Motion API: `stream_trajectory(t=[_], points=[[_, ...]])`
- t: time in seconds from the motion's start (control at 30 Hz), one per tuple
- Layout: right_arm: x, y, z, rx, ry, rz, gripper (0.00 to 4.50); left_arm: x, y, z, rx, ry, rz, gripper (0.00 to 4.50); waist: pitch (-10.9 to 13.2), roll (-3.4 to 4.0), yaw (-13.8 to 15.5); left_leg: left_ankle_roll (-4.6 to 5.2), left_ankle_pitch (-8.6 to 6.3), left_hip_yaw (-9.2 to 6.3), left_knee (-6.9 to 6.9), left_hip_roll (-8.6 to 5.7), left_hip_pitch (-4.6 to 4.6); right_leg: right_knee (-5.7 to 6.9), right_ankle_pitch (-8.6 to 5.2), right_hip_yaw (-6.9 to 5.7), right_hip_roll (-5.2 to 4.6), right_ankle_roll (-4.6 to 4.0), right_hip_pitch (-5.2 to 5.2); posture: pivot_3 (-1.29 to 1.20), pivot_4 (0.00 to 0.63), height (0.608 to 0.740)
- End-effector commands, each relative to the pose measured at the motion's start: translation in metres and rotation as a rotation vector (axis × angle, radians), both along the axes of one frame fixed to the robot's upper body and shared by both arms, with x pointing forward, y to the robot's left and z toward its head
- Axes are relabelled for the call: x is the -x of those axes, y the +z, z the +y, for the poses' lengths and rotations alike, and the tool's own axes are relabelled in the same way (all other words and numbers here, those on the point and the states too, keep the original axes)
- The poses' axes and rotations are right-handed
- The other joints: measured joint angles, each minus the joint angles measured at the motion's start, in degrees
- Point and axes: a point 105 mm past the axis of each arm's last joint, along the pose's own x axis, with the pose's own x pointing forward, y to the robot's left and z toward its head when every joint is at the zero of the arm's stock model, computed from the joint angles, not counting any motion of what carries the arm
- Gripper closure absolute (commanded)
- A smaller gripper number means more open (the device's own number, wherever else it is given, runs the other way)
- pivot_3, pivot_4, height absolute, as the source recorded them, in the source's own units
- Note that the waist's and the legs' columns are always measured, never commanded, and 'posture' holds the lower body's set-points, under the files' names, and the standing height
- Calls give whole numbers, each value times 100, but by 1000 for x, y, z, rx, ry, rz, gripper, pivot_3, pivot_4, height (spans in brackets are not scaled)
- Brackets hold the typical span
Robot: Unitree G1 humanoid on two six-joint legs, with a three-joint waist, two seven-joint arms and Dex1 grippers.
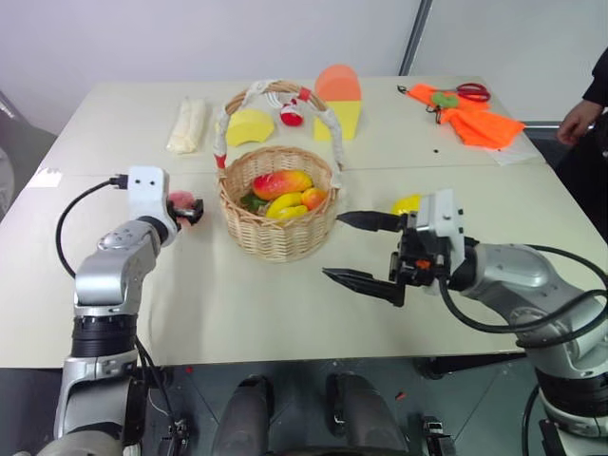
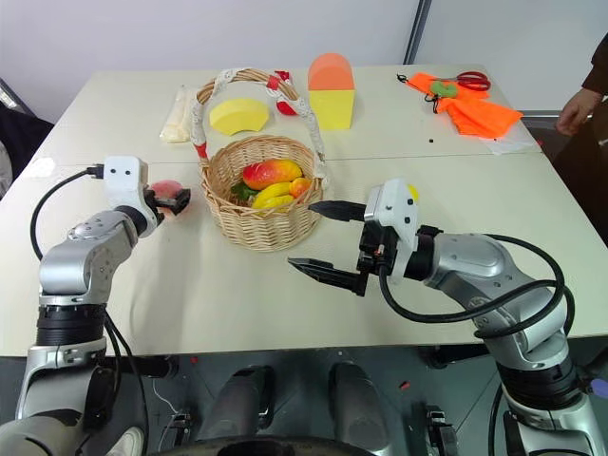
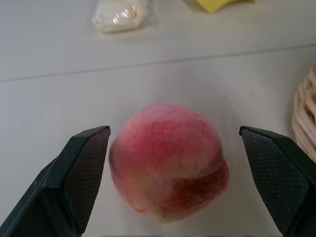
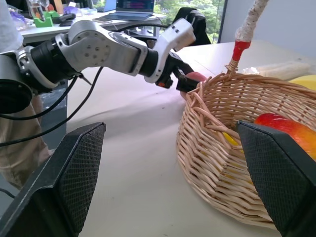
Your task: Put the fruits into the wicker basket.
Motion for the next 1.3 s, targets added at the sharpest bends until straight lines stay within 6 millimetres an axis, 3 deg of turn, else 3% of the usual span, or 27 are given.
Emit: stream_trajectory(t=[0.03, 0.07, 0.1, 0.23, 0.37, 0.43, 0.5, 0.6, 0.73, 0.9, 1.0, 1.07, 1.17, 1.3], points=[[3, 7, 2, -17, 16, -55, 94, -3, 8, 4, -11, 18, 6, 0, 0, 0, 3, 0, 0, 0, 0, 0, 0, 0, 0, 0, 0, 0, 0, 0, 150, 740], [3, 7, 2, -18, 14, -58, 94, -4, 9, 6, -6, 29, 4, 0, 0, 0, 3, 0, 0, 0, 0, 0, 0, 0, 0, 0, 0, 0, 0, 0, 150, 740], [3, 7, 2, -19, 12, -61, 0, -4, 9, 7, -5, 32, 4, 558, 0, 0, 3, 0, 0, 0, 0, 0, 0, 0, 0, 0, 0, 0, 0, 0, 150, 740], [4, 6, -1, -18, -3, -80, 0, -2, 12, 15, -61, 38, 11, 2040, 0, 0, -5, 0, 0, 0, 0, 0, 0, 0, 1, 0, -1, 1, 0, 0, 150, 740], [2, 8, -6, -17, -26, -104, 0, 13, 30, 33, -109, 2, -38, 2040, 0, -1, -45, 0, 0, 1, -3, 3, 1, 2, 0, 0, 2, -1, -4, 0, 150, 740], [-1, 11, -12, -15, -48, -114, 0, 32, 55, 33, -68, -136, -124, 2040, 1, -2, -39, 0, 0, 2, -8, 5, 0, 3, -2, 1, 1, -5, -10, 0, 150, 740], [-7, 14, -20, -12, -70, -119, 0, 61, 80, 11, -53, -388, -213, 2040, 3, -4, -27, 0, 0, 4, -11, 8, -3, 2, -9, 1, -2, -18, -17, 0, 150, 740], [-17, 14, -31, 15, -104, -122, 0, 84, 92, -29, 13, -626, -227, 2040, 4, -3, 53, -1, 0, 3, -11, 13, -4, -7, -12, -1, -22, -23, -10, 0, 150, 740], [-29, 16, -37, 45, -130, -136, 0, 74, 104, -77, 32, -728, -280, 2040, 3, -2, 156, -2, 0, 12, 8, 5, -4, -17, -12, -2, -40, -24, 10, 0, 150, 740], [-35, 19, -36, 49, -152, -145, 0, 49, 101, -108, 8, -733, -290, 2040, 3, -3, 92, 1, -1, 29, 9, -7, -6, -48, 2, 11, -25, -1, 25, 0, 150, 740], [-44, 11, -42, 78, -226, -127, 0, 40, 98, -124, 26, -765, -294, 881, 3, -3, 83, 13, -7, 28, -2, -1, -8, -57, 15, 15, -8, 33, 19, 0, 150, 740], [-59, 2, -53, 118, -333, -129, 0, 40, 94, -130, 6, -791, -290, 26, 3, -3, 66, 23, -13, 27, -3, 4, -10, -54, 15, 15, -1, 37, 12, 0, 150, 740], [-82, -12, -74, 219, -486, -164, 0, 47, 92, -128, 13, -833, -292, 26, 3, -3, 21, 25, -14, 28, -3, 5, -10, -54, 14, 15, -1, 35, 10, 0, 150, 740], [-100, -32, -96, 453, -550, -259, 0, 60, 90, -123, 27, -900, -281, 26, 4, 0, -21, 25, -14, 42, -2, 4, -7, -54, 5, 27, -3, 18, 9, 0, 150, 740]])
